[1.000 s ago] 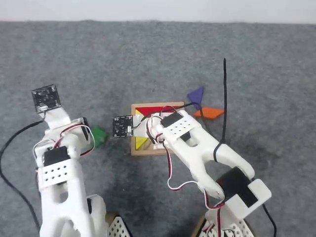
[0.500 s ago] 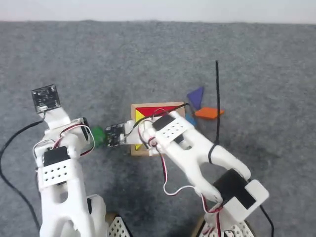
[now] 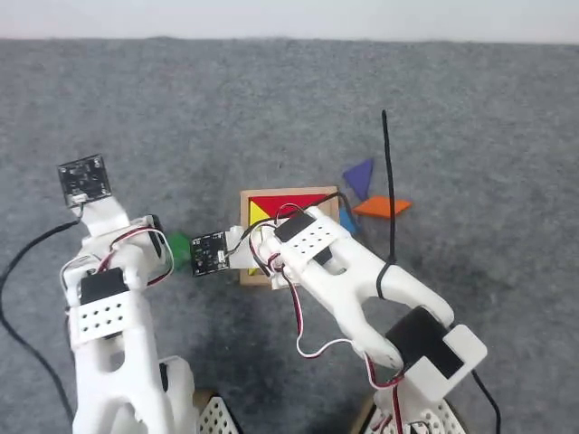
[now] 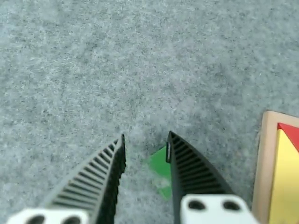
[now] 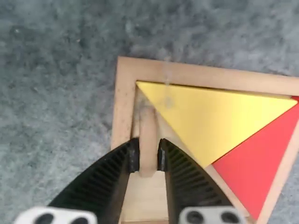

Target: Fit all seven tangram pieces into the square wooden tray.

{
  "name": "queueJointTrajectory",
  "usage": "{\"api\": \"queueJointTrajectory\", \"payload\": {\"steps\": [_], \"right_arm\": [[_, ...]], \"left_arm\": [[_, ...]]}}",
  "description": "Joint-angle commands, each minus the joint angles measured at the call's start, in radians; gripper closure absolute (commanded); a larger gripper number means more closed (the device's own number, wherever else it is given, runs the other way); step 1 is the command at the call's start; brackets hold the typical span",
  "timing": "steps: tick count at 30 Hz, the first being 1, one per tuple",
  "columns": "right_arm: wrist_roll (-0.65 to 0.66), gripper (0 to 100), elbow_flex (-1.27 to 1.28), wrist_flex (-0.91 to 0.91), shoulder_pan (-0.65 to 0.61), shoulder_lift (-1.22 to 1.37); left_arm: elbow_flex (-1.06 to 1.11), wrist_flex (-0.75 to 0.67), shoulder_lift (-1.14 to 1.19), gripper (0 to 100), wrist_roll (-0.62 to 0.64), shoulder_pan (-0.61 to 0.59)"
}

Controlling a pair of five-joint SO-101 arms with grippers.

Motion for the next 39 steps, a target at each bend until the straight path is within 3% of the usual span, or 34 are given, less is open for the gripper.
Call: {"api": "queueJointTrajectory", "payload": {"steps": [1,10,17,27,39], "right_arm": [[0.005,92.3,-0.046,-0.019,0.036,-0.015],[-0.143,92.4,-0.127,0.077,0.039,-0.007],[-0.157,91.6,-0.12,0.087,0.039,-0.002],[-0.152,66.8,-0.126,0.091,0.076,-0.013],[-0.16,65.9,-0.147,0.076,0.108,-0.019]], "left_arm": [[-0.012,-0.031,-0.025,85,0.008,-0.006],[-0.004,-0.031,-0.031,85,0.008,-0.003],[-0.004,-0.031,-0.031,85,0.008,-0.002],[-0.004,-0.031,-0.031,85,0.008,-0.002],[-0.002,-0.031,-0.031,85,0.008,-0.002]]}}
